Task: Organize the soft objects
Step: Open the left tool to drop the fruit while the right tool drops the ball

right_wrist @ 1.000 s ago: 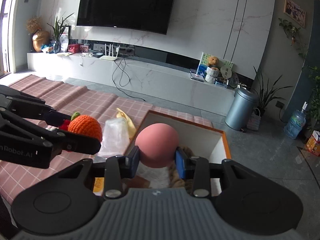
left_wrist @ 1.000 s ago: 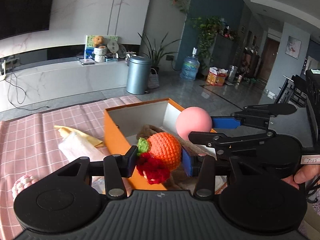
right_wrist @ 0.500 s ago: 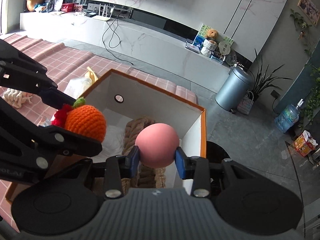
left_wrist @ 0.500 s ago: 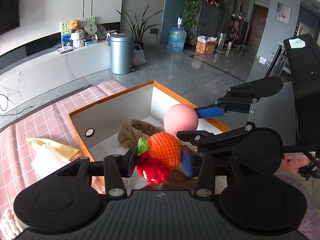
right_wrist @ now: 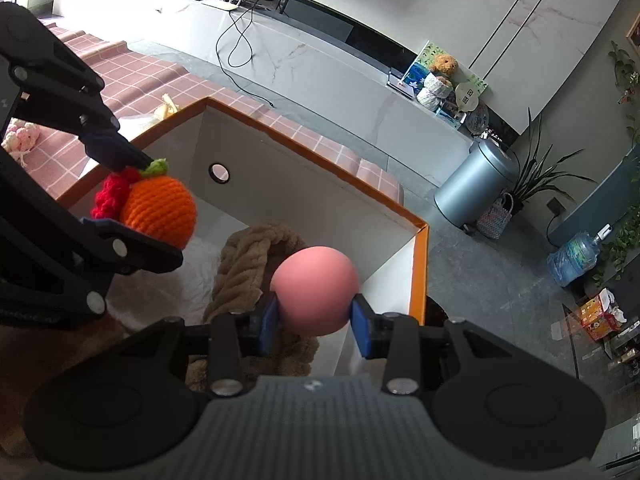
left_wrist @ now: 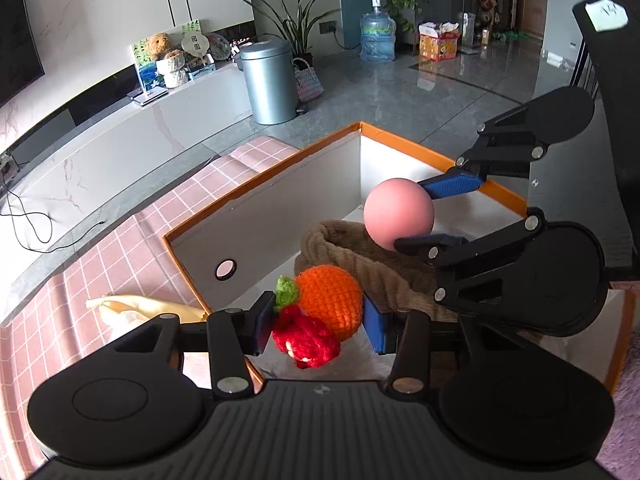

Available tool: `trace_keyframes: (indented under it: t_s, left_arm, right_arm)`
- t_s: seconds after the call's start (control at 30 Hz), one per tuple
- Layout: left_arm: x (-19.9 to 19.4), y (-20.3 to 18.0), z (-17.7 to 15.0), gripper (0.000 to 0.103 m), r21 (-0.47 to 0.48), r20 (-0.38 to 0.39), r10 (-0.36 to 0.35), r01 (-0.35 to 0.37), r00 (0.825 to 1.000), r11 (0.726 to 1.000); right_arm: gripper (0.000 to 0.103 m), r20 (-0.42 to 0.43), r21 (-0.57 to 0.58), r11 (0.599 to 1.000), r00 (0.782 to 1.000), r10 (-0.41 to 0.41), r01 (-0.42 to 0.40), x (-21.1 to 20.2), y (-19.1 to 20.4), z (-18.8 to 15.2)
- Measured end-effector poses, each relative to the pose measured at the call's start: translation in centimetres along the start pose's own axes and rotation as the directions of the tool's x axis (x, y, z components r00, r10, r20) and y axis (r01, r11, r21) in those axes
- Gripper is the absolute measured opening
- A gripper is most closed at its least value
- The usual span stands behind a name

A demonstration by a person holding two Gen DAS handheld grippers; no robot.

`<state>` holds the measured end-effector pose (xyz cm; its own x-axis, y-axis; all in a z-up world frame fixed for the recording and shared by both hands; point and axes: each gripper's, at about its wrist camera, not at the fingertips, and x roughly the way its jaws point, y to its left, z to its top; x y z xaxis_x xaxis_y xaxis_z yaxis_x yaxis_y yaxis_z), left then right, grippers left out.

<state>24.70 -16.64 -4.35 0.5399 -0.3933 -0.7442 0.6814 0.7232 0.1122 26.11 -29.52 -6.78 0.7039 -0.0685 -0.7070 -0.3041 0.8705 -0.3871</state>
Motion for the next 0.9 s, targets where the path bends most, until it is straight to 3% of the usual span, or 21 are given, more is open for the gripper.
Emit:
trace_keyframes:
  t_s: [0.3,0.67,0.8,0.9]
  left_arm:
    - [1.3,0.3,0.1,0.053,0.012,-0.035,0.014,-0.014,0.999,1.0]
    - [1.4,-0.3,0.3,0.054,0.032,-0.035,0.024,-0.023,0.999,0.999]
    - [1.3,-0.5,0.4,0.062,0.042,-0.022,0.027,-0.026,0.999,0.999]
    - [0.9,-0.3,0.4,0.074,0.019,0.005,0.021,-0.022,1.0,1.0]
  right_arm:
    - [0.041,-0.04,-0.036,0.999,0.999,-0.009,0.008,2.0,0.3,-0.2]
    - [0.045,-0.024,-0.052,0.999,1.0,-0.01,0.008,1.1,0.6,-0.7]
    - [0.047,-0.021,-0.06,0.998,1.0,-0.012,0.01,0.8,0.7,-0.7]
    - [0.06,0.0,-0.067,0.998,1.0,-0.019,0.019,0.2,0.8,-0.8]
